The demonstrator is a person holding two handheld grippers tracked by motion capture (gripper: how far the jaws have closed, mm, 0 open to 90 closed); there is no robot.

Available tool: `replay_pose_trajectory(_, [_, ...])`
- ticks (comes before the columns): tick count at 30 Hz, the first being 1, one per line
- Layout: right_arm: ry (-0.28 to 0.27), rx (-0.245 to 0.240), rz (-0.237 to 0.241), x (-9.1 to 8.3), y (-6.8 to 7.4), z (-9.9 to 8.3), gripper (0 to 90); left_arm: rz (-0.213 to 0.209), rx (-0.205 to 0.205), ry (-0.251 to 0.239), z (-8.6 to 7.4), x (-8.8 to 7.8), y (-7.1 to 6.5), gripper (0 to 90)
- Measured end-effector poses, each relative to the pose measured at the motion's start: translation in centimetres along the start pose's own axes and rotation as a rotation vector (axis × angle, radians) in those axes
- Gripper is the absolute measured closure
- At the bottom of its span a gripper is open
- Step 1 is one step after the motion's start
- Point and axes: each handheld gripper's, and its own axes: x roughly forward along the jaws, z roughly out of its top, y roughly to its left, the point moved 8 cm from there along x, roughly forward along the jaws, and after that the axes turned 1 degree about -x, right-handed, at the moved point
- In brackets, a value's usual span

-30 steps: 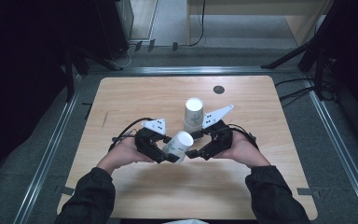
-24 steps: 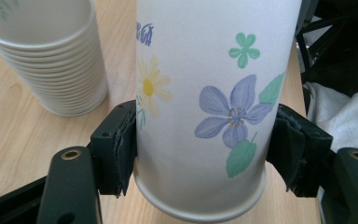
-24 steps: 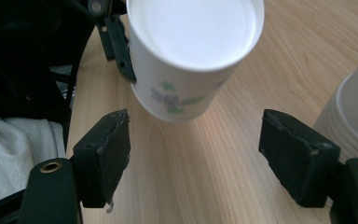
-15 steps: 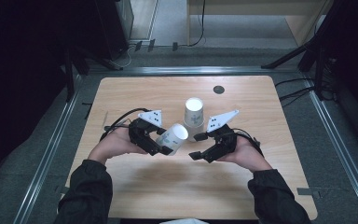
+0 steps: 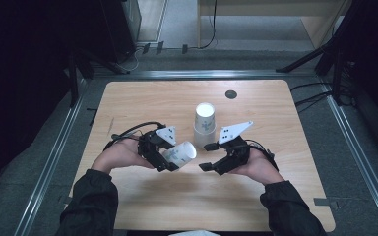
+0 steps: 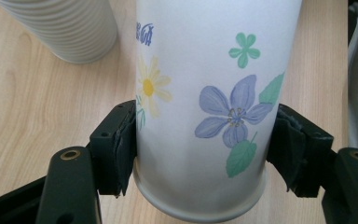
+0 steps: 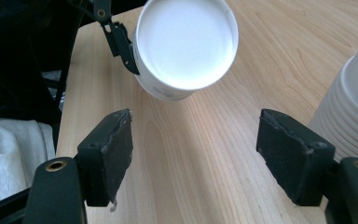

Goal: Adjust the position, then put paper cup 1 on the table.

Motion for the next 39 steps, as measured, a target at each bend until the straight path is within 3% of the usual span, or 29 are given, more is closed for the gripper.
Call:
replay_pose_trajectory(10, [-0.011,-0.009,0.009,0.6,0.2,0.0,25.5,0.026,0.024,0.11,-0.5,1.0,-0.6,30.8])
replay_pose_trajectory(19, [-0.015,-0.024,0.033,1.3,0.5,0.1,24.7,0.032,0.076,0.198,-0.9,2.1,-0.7,30.7])
replay_pose_trajectory(27, [0.004,-0.034,0.062,2.6,0.8,-0.2,24.6,0.016,0.102,0.21,-0.3,2.8,-1.0,30.7])
replay_pose_trajectory(39, [0.045,-0.03,0.09,4.7,1.2,-0.7,25.1,0.001,0.107,0.213,0.2,3.2,-1.4,30.7])
